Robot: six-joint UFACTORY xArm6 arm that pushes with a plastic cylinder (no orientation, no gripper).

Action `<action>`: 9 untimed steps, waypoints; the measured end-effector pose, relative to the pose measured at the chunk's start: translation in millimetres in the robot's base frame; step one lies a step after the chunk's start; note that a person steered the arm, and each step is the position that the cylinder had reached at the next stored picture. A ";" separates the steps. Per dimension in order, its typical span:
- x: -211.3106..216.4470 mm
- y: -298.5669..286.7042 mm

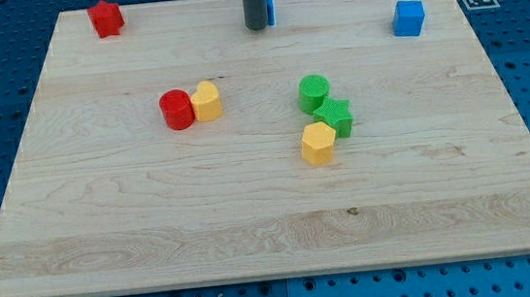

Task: Push the cube to the top right of the green circle

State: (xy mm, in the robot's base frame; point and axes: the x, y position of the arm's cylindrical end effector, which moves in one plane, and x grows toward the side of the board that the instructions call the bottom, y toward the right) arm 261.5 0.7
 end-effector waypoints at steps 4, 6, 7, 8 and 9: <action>35.5 3.0; 35.5 18.4; 35.5 64.5; 35.5 73.6; 34.2 104.8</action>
State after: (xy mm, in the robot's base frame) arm 295.7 105.5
